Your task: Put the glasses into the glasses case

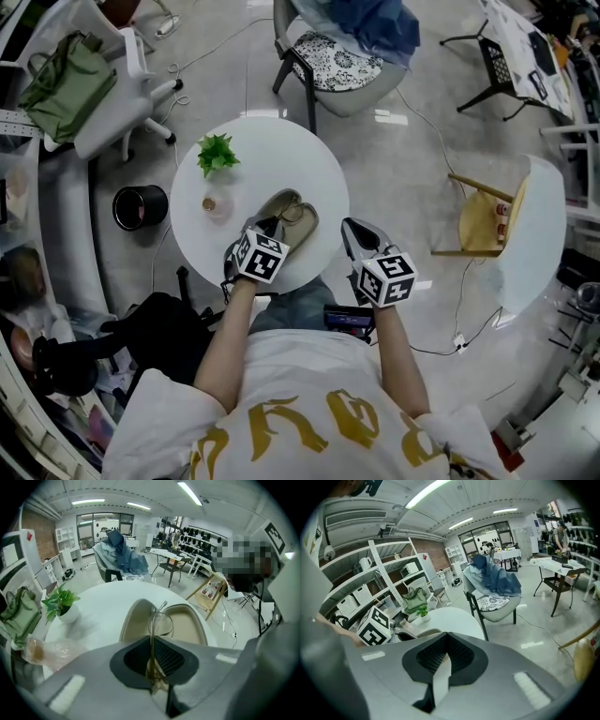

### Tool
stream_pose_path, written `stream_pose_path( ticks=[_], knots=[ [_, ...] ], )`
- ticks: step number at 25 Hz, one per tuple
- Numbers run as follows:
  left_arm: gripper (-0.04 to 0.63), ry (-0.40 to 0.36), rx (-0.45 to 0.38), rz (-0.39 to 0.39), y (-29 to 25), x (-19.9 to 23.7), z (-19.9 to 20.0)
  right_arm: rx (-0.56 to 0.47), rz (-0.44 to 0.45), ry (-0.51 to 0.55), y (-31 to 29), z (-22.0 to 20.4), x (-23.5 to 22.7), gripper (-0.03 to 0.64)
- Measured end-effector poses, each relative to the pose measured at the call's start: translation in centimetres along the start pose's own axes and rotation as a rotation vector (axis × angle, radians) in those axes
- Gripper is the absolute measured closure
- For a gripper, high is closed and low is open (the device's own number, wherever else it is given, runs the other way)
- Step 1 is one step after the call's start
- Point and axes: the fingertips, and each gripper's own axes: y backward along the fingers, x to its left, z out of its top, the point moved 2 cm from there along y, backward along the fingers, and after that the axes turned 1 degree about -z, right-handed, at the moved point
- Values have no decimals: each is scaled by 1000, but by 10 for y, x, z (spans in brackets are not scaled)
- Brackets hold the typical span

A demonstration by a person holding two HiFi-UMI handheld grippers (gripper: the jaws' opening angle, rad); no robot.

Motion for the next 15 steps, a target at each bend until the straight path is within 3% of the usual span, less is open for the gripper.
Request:
stream_pose_path(
  ticks=[9, 15],
  knots=[
    [561, -2, -21, 8, 1, -1, 8, -26, -1, 10, 7, 6, 1, 589],
    [557, 5, -88, 29, 21, -1, 17, -63, 0, 27, 20, 9, 11, 589]
  ],
)
